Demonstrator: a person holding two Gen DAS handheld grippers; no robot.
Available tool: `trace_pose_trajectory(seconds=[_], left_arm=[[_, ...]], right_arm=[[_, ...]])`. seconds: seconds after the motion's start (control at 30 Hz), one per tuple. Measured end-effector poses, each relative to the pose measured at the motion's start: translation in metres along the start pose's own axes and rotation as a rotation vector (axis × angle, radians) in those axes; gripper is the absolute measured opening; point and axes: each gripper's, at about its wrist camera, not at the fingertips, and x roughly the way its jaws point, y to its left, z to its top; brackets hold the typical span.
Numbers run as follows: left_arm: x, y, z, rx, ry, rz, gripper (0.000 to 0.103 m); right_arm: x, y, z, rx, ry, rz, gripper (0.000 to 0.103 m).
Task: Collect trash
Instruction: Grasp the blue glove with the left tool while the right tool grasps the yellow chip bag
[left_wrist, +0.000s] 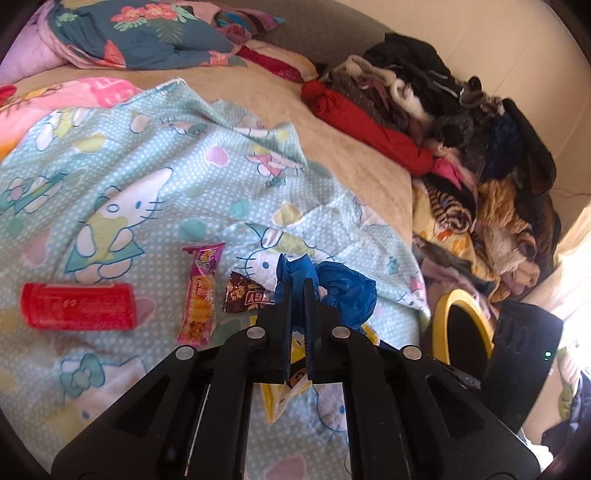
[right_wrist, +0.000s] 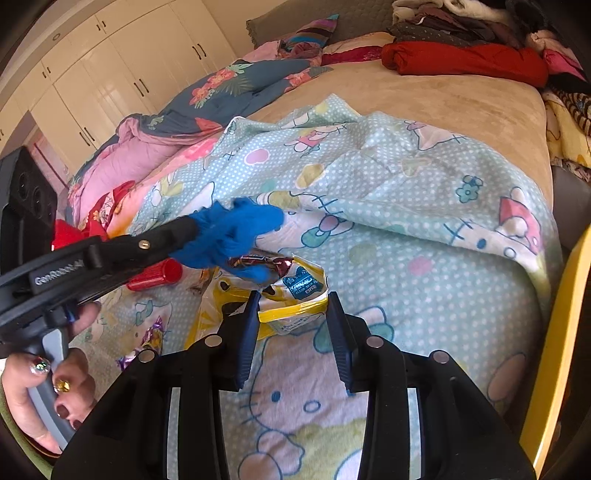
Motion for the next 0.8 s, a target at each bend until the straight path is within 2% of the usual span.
trace_pose_trajectory(seconds=[0.3, 0.8], left_arm=[[-0.042, 0.003, -0.005, -0.009, -0.083, 0.025, 0.002], [-0.085, 0.005, -0.015, -0.016, -0.135, 0.027, 0.002]], right_arm=[[-0.021, 0.009, -0.007, -0.029, -0.006, 0.022, 0.034], [-0.045, 0.026, -0.014, -0.076, -0.02, 0.012, 0.034]])
